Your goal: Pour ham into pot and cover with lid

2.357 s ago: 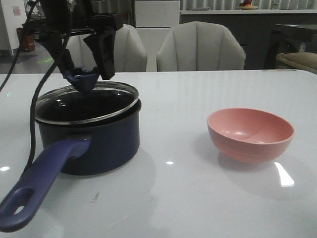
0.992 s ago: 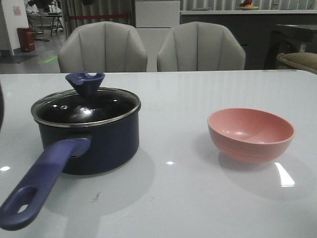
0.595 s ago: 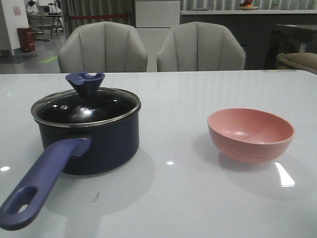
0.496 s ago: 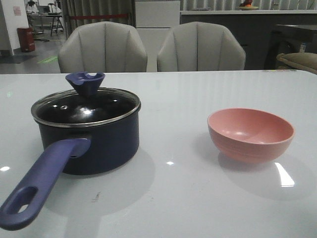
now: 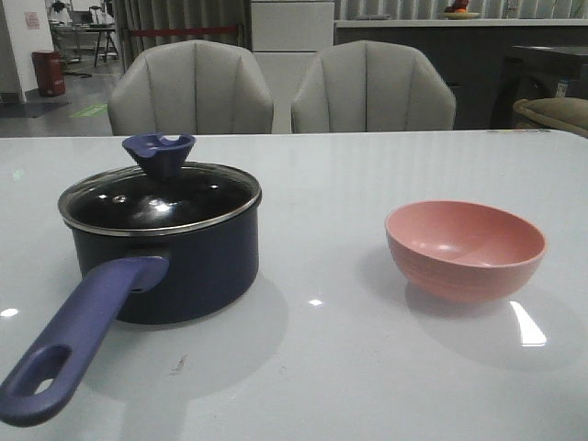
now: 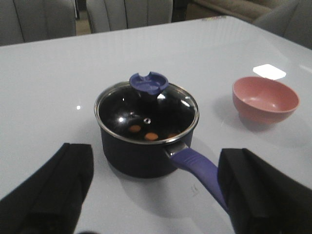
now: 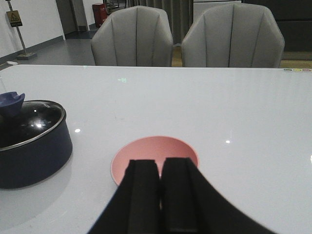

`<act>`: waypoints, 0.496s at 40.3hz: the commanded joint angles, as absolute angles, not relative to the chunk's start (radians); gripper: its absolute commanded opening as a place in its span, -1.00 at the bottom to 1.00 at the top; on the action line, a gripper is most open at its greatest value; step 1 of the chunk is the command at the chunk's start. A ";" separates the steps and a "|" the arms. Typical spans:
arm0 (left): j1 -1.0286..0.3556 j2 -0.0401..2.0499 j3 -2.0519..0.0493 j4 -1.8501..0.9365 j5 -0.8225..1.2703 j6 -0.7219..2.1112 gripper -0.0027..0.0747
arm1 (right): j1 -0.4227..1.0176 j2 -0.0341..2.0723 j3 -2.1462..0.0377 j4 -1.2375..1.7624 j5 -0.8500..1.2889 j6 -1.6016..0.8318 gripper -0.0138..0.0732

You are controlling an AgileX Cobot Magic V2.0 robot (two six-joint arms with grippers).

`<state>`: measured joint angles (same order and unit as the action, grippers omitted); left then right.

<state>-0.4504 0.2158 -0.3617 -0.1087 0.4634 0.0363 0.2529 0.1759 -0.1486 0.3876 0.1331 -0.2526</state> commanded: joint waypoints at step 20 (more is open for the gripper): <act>-0.457 0.179 -0.360 -0.124 0.320 0.040 -0.64 | 0.252 0.187 -0.177 0.392 0.048 -0.257 -0.34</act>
